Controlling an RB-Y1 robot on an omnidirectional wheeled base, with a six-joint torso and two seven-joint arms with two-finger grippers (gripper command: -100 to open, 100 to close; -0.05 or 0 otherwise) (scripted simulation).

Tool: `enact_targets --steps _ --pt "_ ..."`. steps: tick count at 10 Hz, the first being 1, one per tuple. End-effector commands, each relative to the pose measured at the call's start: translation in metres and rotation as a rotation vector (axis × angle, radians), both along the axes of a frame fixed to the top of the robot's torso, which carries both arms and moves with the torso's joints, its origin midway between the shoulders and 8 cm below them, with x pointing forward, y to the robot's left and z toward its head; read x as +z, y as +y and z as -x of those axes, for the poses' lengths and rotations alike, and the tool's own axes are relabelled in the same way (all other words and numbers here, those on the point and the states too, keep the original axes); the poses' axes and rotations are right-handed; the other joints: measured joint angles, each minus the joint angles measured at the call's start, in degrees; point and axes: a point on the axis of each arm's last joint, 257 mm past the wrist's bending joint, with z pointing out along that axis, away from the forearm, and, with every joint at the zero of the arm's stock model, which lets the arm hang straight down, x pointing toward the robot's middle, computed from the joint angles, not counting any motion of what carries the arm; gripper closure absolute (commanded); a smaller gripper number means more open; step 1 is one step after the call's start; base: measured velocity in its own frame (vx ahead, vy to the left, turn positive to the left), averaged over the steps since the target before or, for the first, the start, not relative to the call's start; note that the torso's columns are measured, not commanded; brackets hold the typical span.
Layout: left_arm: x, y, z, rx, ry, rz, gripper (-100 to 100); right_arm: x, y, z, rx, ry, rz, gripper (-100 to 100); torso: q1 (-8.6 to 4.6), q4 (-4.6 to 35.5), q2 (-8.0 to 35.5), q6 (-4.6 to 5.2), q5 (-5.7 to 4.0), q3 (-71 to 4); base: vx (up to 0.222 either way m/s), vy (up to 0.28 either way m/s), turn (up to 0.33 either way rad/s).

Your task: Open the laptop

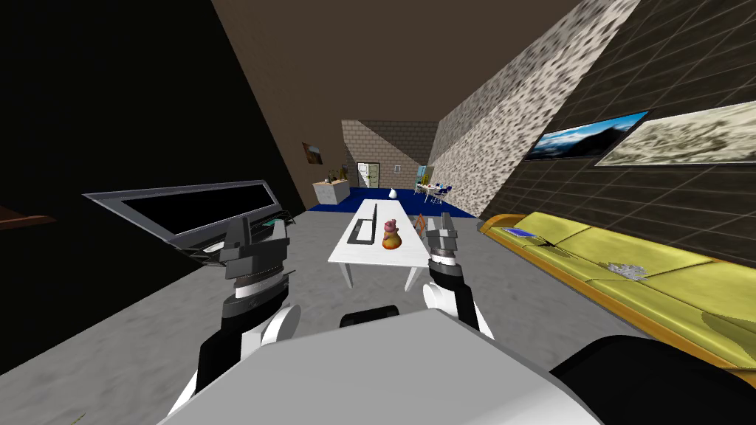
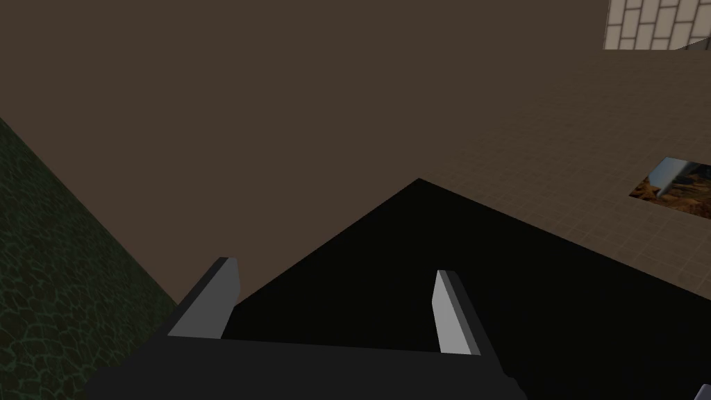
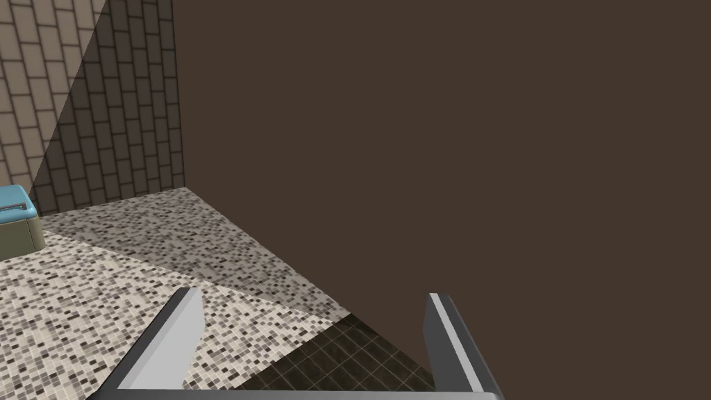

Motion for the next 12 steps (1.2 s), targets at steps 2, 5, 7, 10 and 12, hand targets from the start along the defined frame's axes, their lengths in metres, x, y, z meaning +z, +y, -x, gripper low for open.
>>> enact_targets --steps 2,5,7,10,12 --pt "0.0 0.0 0.0 0.0 0.0 0.0 0 0.0 0.0 0.0 0.0 0.0 0.0 0 0.0 6.0 6.0 0.0 0.0 -12.0 0.0 0.0 0.0" --pt "0.0001 0.0 0.0001 0.0 0.0 0.0 0 0.0001 0.0 0.0001 0.0 0.0 0.0 0 0.0 18.5 18.5 0.0 0.0 -36.9 0.0 0.0 0.0" --pt "0.0001 0.0 0.0001 0.0 0.0 0.0 0 0.0001 0.0 0.0001 0.0 0.0 0.0 0 0.0 26.9 26.9 0.0 0.0 -53.8 0.0 0.0 0.0" --pt "0.0001 0.0 0.0001 0.0 0.0 0.0 0 -0.0026 0.0044 -0.0027 0.011 0.017 0.049 -100 0.0 39.6 39.6 0.0 0.0 -79.2 0.003 0.004 0.005" --pt "-0.0001 0.0 0.0 0.0 0.0 0.0 0 -0.0092 0.0088 -0.0077 0.017 0.05 0.126 -100 0.05 42.0 42.1 0.0 0.01 -84.3 0.012 0.029 0.032"
